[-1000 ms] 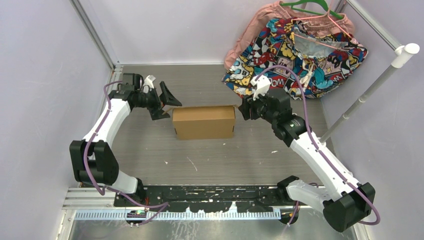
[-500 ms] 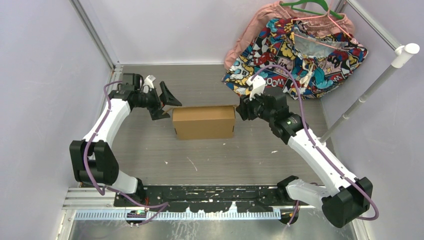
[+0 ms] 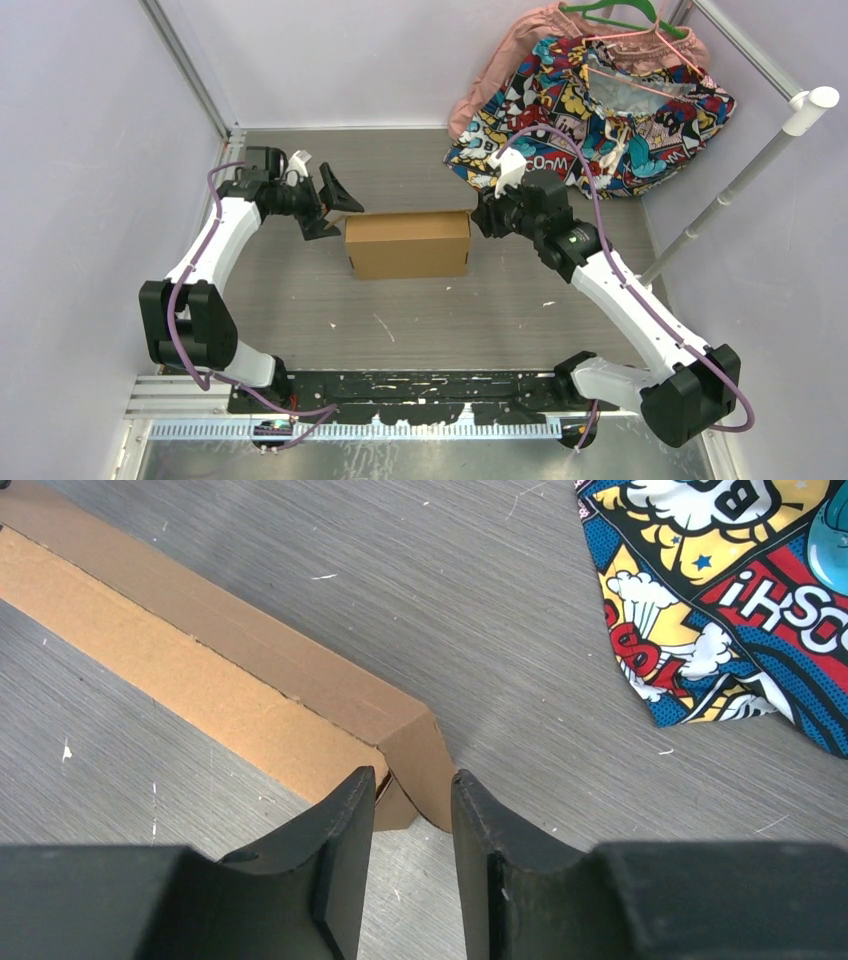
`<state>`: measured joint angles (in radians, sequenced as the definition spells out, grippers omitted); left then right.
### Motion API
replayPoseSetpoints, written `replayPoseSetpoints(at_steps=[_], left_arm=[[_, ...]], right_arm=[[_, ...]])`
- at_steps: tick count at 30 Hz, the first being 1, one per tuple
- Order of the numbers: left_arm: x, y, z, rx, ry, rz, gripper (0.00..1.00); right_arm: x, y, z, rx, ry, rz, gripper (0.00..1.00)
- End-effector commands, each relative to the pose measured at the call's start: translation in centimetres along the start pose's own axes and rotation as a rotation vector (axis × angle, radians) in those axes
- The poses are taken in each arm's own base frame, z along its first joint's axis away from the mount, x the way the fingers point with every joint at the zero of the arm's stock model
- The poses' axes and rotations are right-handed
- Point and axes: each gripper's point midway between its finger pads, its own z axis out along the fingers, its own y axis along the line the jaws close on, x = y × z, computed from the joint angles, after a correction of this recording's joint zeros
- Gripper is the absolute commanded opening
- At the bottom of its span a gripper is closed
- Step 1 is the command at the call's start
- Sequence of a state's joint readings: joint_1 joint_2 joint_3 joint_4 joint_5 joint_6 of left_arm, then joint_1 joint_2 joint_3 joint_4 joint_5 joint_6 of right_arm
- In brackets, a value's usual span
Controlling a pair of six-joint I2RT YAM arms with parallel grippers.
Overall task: Fold the paper box
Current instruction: Close the paper box at the center of the board.
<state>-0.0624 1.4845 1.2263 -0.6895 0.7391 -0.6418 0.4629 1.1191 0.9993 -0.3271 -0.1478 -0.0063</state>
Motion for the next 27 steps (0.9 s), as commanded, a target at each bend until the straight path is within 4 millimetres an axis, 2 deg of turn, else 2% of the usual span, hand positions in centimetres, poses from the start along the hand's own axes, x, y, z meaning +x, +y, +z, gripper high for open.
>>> replayPoseSetpoints(at_steps=[1, 11, 17, 23, 27], left_arm=[[-0.77, -1.44, -0.65, 0.052, -0.016, 0.042, 1.0], [-0.8, -1.36, -0.51, 0.052, -0.014, 0.039, 0.99], [-0.8, -1.38, -0.59, 0.052, -0.017, 0.039, 0.97], [-0.77, -1.31, -0.79, 0.041, -0.022, 0.04, 0.96], [-0.76, -1.06, -1.04, 0.017, -0.032, 0.044, 0.92]], right_arm=[[-3.16, 0.15, -0.29, 0.0, -0.076, -0.027, 0.37], [-3.15, 0.15, 0.07, 0.001, -0.068, -0.029, 0.32], [-3.0, 0.09, 0.24, 0.007, -0.057, -0.031, 0.21], [-3.02, 0.11, 0.22, 0.013, -0.054, -0.034, 0.17], [-3.03, 0.07, 0.15, 0.017, -0.053, -0.037, 0.16]])
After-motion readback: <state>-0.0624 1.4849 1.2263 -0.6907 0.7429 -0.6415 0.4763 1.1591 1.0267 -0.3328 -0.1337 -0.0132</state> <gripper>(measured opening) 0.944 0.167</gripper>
